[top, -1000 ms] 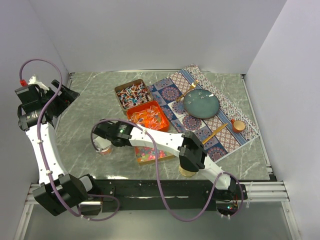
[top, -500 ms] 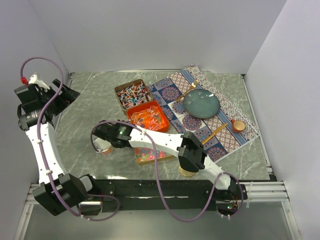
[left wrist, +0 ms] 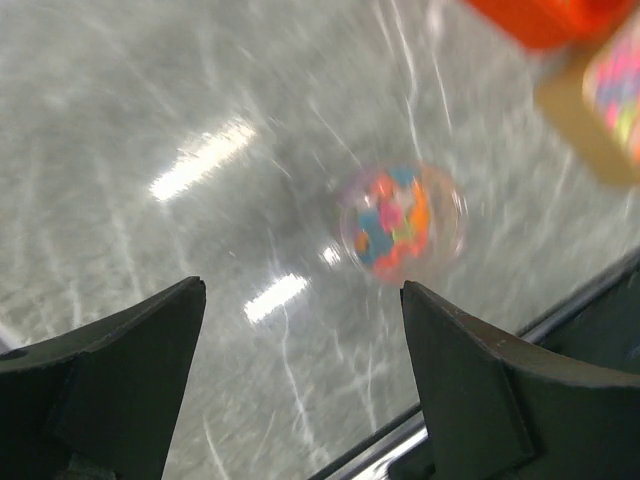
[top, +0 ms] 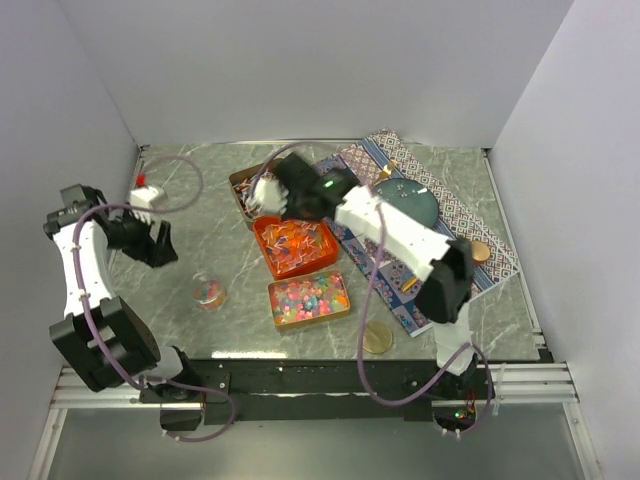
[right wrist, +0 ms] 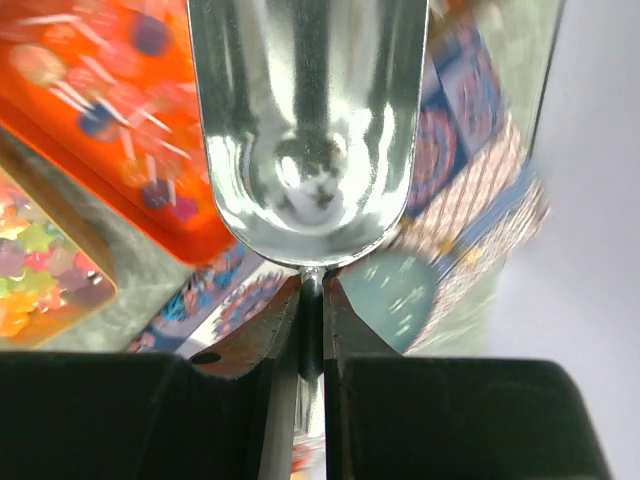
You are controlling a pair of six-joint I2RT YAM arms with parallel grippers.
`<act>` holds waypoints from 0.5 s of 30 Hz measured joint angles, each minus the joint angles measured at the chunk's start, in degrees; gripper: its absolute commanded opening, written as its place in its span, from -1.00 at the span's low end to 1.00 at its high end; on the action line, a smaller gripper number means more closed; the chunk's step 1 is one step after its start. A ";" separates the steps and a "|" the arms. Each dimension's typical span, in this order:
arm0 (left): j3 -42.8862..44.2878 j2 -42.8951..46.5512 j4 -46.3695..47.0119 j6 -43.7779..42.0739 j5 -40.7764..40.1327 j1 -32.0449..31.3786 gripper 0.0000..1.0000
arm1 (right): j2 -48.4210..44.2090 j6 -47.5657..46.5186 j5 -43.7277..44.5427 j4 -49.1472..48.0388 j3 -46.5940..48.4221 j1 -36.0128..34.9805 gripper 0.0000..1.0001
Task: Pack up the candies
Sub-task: Scoop the fake candies from the storage box.
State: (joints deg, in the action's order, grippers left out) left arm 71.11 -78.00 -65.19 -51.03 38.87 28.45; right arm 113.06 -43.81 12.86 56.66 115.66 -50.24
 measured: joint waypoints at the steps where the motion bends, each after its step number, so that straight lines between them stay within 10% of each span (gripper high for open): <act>1: -1.64 0.66 -0.66 -2.71 -0.76 -0.50 0.74 | -1.62 1.86 -0.63 -0.04 -0.66 1.75 -1.00; 15: -25.94 10.99 22.62 1.38 -15.10 -18.95 0.58 | -3.32 10.10 -10.23 2.64 2.03 9.53 -1.00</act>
State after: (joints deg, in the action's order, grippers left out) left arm 45.17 -67.00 -42.57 -49.65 23.77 9.50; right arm 109.73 -33.71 2.63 59.31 117.69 -40.71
